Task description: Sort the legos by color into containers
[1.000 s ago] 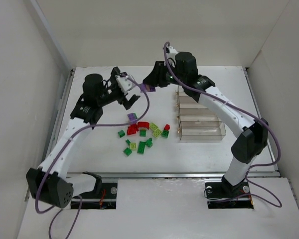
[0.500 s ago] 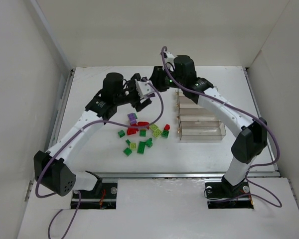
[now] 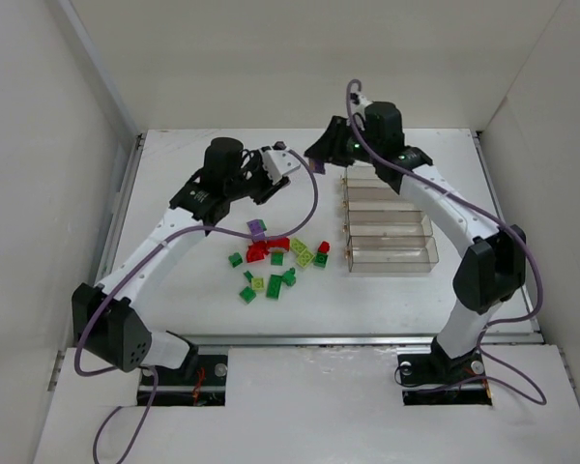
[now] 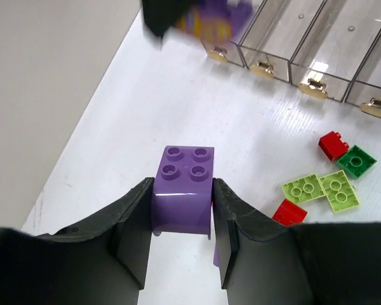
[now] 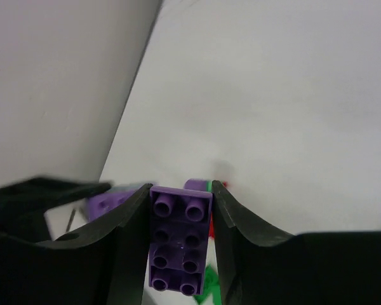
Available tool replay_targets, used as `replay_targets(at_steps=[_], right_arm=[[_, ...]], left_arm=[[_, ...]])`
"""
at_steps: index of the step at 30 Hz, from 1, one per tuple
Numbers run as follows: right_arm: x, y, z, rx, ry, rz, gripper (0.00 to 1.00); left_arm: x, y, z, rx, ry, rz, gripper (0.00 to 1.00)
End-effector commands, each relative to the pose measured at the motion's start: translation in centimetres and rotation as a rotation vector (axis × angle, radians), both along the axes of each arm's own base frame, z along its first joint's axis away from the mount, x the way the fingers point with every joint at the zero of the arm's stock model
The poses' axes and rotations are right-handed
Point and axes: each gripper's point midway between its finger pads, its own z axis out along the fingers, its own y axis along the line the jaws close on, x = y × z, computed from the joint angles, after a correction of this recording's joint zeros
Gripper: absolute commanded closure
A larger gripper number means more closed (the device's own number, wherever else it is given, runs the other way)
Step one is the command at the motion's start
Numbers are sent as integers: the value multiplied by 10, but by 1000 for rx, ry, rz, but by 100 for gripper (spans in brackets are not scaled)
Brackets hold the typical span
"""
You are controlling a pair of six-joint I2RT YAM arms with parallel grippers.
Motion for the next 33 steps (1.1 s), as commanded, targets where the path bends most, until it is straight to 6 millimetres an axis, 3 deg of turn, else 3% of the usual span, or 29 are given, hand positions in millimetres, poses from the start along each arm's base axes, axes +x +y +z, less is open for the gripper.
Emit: replay_targets(at_steps=[1, 4, 5, 8, 9, 12, 15, 16, 18, 19, 20, 21, 22, 25, 27, 29, 30, 32, 33], right_arm=[[57, -66, -9, 18, 26, -343, 100], [88, -119, -48, -11, 128, -658, 100], [95, -134, -72, -38, 183, -736, 100], [111, -164, -91, -54, 215, -964, 100], [115, -175, -111, -80, 250, -1050, 100], [125, -178, -120, -99, 273, -1098, 100], [129, -166, -130, -97, 293, -1007, 100], [133, -158, -109, -66, 227, -948, 100], [126, -132, -92, -26, 182, -791, 100], [123, -133, -72, -17, 134, -779, 100], [115, -133, -70, -41, 125, -780, 100], [113, -150, -68, -56, 114, -873, 100], [107, -165, -80, -66, 147, -933, 100], [107, -209, -90, -14, 211, -1096, 100], [106, -219, -116, -17, 298, -1175, 100], [111, -221, -121, -11, 329, -1222, 100], [110, -223, -143, -22, 390, -1261, 100], [117, -220, -157, 2, 436, -1294, 98], [119, -220, -153, 10, 429, -1293, 95]], left_arm=[[6, 8, 5, -18, 14, 74, 100], [11, 13, 0, -35, 51, 127, 100], [13, 16, 0, -41, 57, 140, 100], [14, 15, -4, -42, 71, 144, 100], [14, 15, -4, -42, 71, 144, 100], [16, 14, -6, -42, 71, 144, 100], [21, 13, -13, -24, 70, 137, 100], [21, 13, -13, -24, 70, 137, 100], [26, 11, -18, -9, 72, 132, 100], [30, 9, -13, -3, 52, 125, 100], [30, 12, -14, -5, 63, 121, 100], [32, 8, -13, -19, 66, 112, 100], [36, 10, -18, -14, 76, 121, 100], [41, 7, -22, -29, 88, 129, 100], [42, 5, -22, -38, 96, 125, 100], [45, 3, -17, -43, 87, 124, 100], [45, 3, -17, -43, 87, 124, 100], [47, 6, -18, -36, 83, 142, 100], [47, 6, -18, -36, 83, 143, 100]])
